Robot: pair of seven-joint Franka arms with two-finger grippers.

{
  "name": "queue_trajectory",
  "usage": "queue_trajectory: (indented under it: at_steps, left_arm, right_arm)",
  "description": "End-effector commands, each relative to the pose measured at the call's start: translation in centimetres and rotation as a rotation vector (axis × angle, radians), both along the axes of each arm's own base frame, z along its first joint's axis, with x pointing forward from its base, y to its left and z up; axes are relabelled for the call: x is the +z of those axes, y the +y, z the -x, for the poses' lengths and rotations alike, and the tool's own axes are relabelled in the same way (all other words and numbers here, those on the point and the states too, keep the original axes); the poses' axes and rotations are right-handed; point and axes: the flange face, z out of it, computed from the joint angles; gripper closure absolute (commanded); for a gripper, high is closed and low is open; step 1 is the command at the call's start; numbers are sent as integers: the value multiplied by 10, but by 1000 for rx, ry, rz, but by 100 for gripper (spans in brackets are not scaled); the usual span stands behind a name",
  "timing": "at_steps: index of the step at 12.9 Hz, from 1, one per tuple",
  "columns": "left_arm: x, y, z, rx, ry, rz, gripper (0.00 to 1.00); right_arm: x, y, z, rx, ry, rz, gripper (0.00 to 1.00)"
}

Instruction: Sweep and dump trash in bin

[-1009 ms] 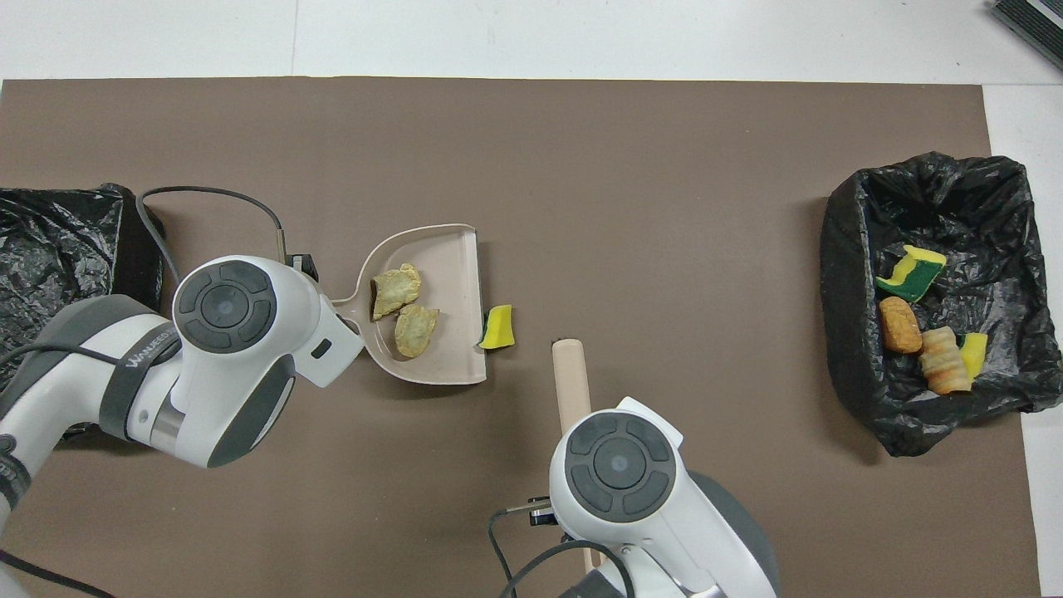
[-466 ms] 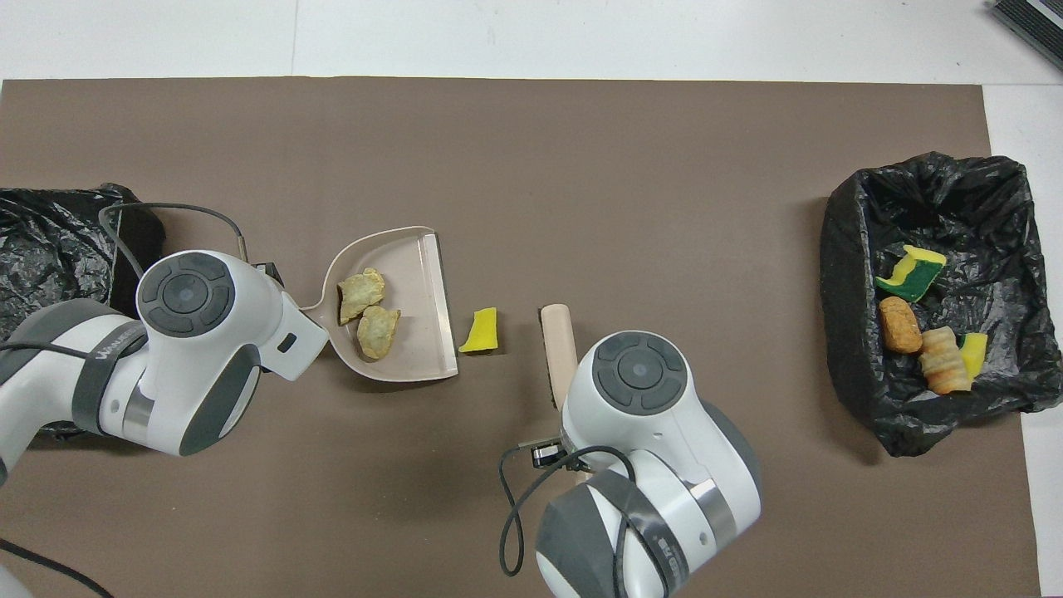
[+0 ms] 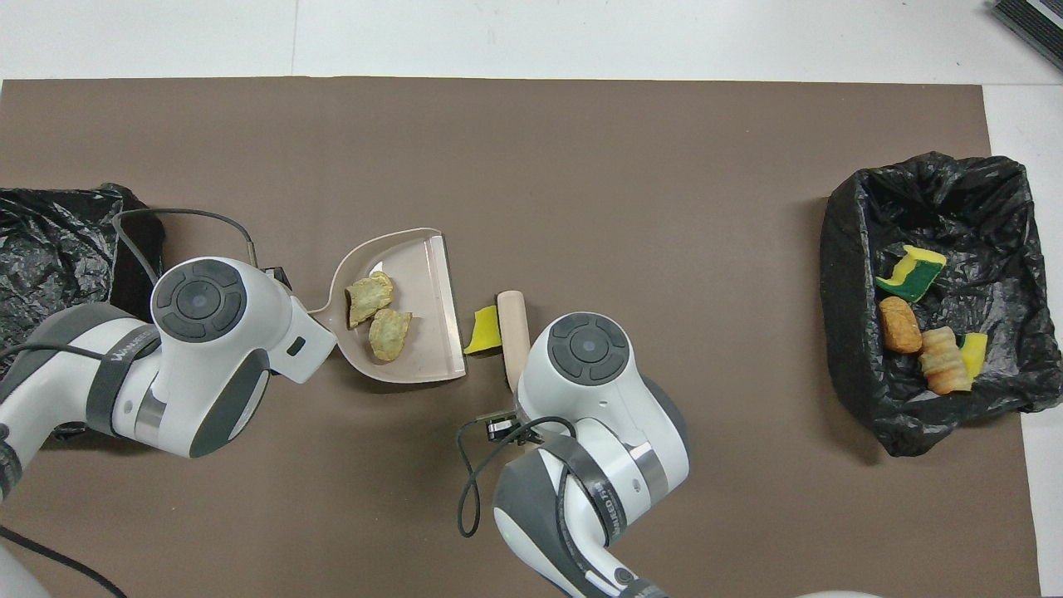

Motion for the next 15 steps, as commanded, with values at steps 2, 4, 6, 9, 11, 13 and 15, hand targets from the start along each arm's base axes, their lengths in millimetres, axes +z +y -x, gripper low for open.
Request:
queue_trajectory:
  at_steps: [2,4,6,9,11,13,15]
  left_arm:
    - [-4,-3,8,-1,-9,8,100]
    - [-4,-3,8,-4,-9,7,100]
    - [-4,-1,7,-6,-10,7,100]
    - [-1,2,2,-5,-14,9,100]
    - [0,3,0,-11,-14,9,100]
    - [8,4,-8,-33,-23,9,100]
    - [27,22,-23,-23,-57,14,100]
  right_arm:
    - [3,34,-1,-118,-13,-146,100]
    - [29,59,-2,-191,-10,-222,100]
    - [33,46,-5,-166,-13,-136,100]
    - [48,34,4,-69,3,7,100]
    - [44,27,9,-60,7,31,100]
    - [47,19,26,-62,33,141,100]
    - [48,10,47,-112,35,221,100]
